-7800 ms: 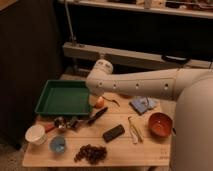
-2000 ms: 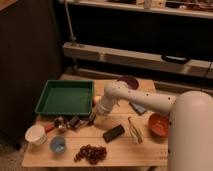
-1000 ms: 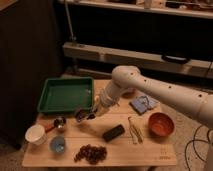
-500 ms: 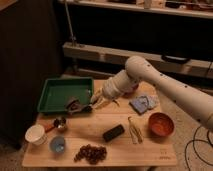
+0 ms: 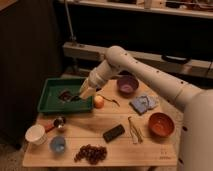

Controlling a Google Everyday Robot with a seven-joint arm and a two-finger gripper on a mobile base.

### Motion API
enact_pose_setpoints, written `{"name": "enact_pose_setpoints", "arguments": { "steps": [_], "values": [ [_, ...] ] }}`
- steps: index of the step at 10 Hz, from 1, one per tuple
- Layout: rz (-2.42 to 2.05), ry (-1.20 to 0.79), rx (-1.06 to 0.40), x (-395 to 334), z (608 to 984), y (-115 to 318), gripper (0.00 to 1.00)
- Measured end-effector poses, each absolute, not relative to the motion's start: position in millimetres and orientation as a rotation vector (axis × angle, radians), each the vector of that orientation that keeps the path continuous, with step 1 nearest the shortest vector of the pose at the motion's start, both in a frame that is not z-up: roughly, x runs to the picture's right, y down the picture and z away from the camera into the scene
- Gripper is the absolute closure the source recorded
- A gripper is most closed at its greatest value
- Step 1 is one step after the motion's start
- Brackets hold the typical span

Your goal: Wipe tray with brush

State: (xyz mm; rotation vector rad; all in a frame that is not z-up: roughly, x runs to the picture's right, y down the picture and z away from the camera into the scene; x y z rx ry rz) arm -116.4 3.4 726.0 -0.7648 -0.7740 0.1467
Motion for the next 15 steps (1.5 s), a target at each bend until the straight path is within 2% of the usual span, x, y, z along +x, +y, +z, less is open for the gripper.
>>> {"name": "enact_pose_setpoints", "arguments": {
  "steps": [2, 5, 15],
  "values": [
    [0.180, -0.713, -0.796, -121.6, 744.8, -10.5, 0.86],
    [0.213, -0.650, -0.838, -128.5, 772.1, -9.4, 0.86],
    [0.180, -0.533, -0.901, -175.4, 844.4, 35.1, 0.86]
  ]
}}
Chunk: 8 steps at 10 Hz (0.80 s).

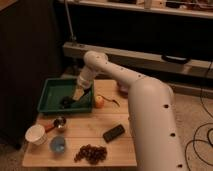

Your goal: Wipe tray with brush

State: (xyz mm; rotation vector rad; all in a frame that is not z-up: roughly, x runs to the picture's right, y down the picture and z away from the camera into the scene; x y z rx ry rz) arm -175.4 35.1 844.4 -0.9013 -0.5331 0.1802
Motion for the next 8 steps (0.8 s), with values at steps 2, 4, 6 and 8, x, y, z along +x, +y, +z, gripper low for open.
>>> {"name": "enact_pose_setpoints", "arguments": {
  "steps": [2, 4, 6, 8],
  "values": [
    [0.160, -0.551, -0.904, -201.2, 846.7, 37.0, 0.86],
    [0.144, -0.580, -0.881, -214.1, 843.1, 27.8, 0.86],
    [0.126, -0.597, -0.863, -229.7, 835.3, 15.1, 0.86],
    [0.160, -0.606, -0.859, -224.4, 841.3, 6.0, 0.86]
  ]
}}
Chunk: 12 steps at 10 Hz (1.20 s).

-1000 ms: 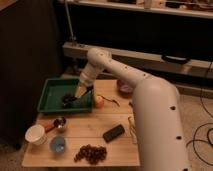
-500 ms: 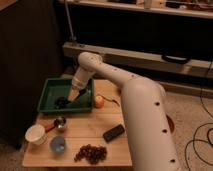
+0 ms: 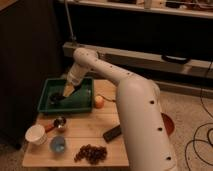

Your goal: Wipe tray with brush

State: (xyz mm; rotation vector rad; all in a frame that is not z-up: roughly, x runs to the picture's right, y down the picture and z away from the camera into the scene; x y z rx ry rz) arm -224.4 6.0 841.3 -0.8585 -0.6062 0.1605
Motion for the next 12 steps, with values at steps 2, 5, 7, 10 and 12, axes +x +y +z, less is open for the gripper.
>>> {"name": "enact_pose_setpoints", "arguments": {
  "steps": [2, 5, 7, 10, 12],
  "values": [
    [0.208, -0.607, -0.848, -205.5, 848.9, -3.6, 0.86],
    [0.267, -0.595, -0.819, -179.7, 854.9, -15.5, 0.86],
    [0.286, -0.548, -0.792, -157.7, 855.0, -21.4, 0.86],
    [0.303, -0.482, -0.767, -124.3, 851.8, -22.3, 0.86],
    [0.312, -0.448, -0.746, -93.9, 844.6, -18.2, 0.86]
  ]
}}
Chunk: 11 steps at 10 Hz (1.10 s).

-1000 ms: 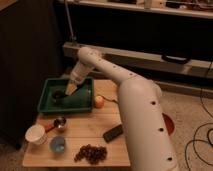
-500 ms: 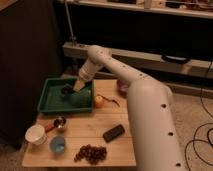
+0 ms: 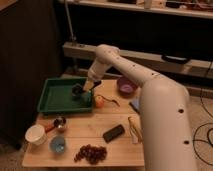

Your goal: Wipe tray with brush

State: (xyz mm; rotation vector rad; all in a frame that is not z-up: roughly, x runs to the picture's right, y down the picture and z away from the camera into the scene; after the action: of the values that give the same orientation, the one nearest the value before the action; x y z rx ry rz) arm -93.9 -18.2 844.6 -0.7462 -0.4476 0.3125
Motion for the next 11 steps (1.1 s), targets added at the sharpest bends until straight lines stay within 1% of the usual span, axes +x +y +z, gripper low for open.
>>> {"name": "enact_pose_setpoints", "arguments": {
  "steps": [2, 4, 5, 8, 11],
  "values": [
    [0.285, -0.411, -0.740, -67.9, 830.0, -5.9, 0.86],
    [0.244, -0.390, -0.749, -59.0, 816.7, 13.1, 0.86],
    [0.193, -0.381, -0.753, -64.5, 805.3, 31.0, 0.86],
    [0.056, -0.355, -0.747, -87.9, 788.1, 65.1, 0.86],
    [-0.014, -0.376, -0.730, -134.7, 791.3, 61.2, 0.86]
  ]
}}
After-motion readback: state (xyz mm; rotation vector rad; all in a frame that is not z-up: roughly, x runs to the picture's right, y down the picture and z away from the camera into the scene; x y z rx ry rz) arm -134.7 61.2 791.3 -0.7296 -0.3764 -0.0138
